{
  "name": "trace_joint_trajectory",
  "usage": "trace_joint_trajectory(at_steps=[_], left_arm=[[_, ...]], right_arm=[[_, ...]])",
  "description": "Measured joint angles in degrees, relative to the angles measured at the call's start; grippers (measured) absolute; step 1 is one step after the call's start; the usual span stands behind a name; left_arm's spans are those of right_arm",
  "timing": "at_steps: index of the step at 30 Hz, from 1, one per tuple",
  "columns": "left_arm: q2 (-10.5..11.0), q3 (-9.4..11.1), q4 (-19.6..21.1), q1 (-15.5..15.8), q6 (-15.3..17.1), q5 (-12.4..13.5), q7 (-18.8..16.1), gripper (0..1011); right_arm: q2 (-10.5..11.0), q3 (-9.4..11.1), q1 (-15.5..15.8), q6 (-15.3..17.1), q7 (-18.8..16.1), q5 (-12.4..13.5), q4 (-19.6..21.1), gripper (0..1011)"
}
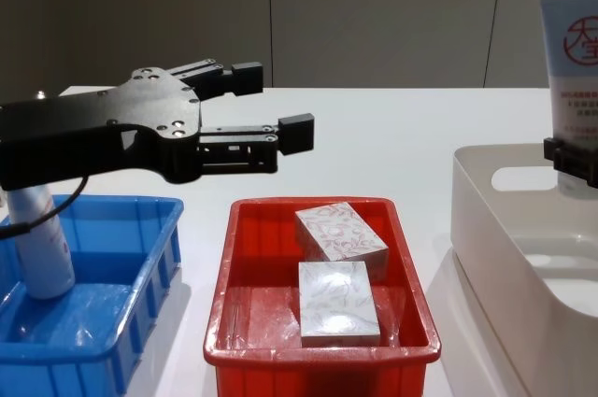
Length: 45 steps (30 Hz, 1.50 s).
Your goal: Bimanual collaborative sorting of washing and personal care products
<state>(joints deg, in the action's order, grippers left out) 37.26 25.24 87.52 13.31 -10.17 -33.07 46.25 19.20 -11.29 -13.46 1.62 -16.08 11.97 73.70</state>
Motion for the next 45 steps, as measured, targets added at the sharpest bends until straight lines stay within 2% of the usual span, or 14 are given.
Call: trace_joint_trajectory(at_steps=[21,33,45], left_arm=[[0.0,0.0,0.0,0.0,0.0,0.0,0.0,1001],[0.0,0.0,0.0,0.0,0.0,0.0,0.0,1001],[0.0,0.0,0.0,0.0,0.0,0.0,0.0,1001]], right_arm=[[-3.3,0.73,-4.21,1.69,0.98,-2.1,-7.02,546],[-5.02,1.58,-5.4,5.21,2.88,-2.56,-8.08,546],[-6.05,2.3,-6.0,7.12,3.63,-3.02,-8.64,546]])
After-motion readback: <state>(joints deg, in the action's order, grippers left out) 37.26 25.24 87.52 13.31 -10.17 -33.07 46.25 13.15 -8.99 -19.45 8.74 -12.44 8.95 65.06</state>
